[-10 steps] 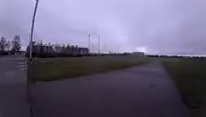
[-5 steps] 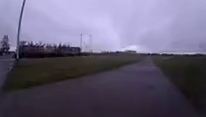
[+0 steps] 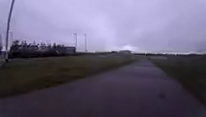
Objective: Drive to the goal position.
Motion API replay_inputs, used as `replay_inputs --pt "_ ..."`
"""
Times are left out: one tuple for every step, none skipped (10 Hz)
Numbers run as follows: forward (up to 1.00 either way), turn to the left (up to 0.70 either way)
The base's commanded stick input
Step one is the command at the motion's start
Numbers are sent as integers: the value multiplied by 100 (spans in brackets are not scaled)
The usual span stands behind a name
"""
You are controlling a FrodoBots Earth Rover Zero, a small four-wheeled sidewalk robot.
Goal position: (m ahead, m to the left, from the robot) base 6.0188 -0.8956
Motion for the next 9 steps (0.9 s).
replay_inputs --pt "98 -4" --pt "98 -9" --pt "98 -39" --pt "97 -39" --pt "98 -39" --pt "98 -39" --pt "98 -39" --pt "98 -39" --pt "98 -39"
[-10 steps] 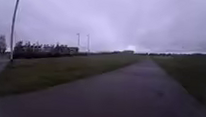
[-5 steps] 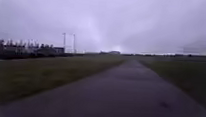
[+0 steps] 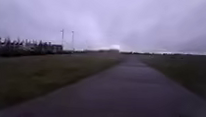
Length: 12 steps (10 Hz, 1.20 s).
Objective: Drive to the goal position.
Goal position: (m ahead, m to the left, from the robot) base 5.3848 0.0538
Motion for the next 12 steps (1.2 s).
replay_inputs --pt "97 -39" --pt "98 -39" --pt "98 -39" --pt "98 -39" --pt "97 -39" --pt "98 -39" --pt "98 -26" --pt "97 -8" --pt "98 10" --pt "97 27" --pt "99 40" --pt "99 40"
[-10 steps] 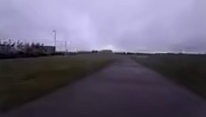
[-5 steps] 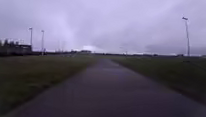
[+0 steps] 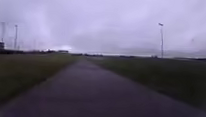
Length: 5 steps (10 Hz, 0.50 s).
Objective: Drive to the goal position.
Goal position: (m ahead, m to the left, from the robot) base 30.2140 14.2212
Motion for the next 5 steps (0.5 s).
replay_inputs --pt "99 0" --pt "99 0" --pt "99 0" --pt "99 0" --pt "99 0"
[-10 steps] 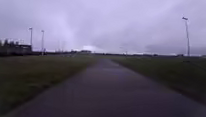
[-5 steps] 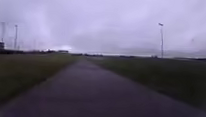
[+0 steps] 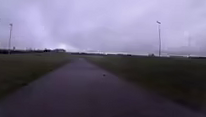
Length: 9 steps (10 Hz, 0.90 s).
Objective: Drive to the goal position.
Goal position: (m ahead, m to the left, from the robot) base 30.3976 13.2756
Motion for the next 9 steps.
replay_inputs --pt "99 0" --pt "99 0" --pt "99 0" --pt "99 0" --pt "100 0" --pt "99 0" --pt "99 0" --pt "100 0" --pt "99 0"
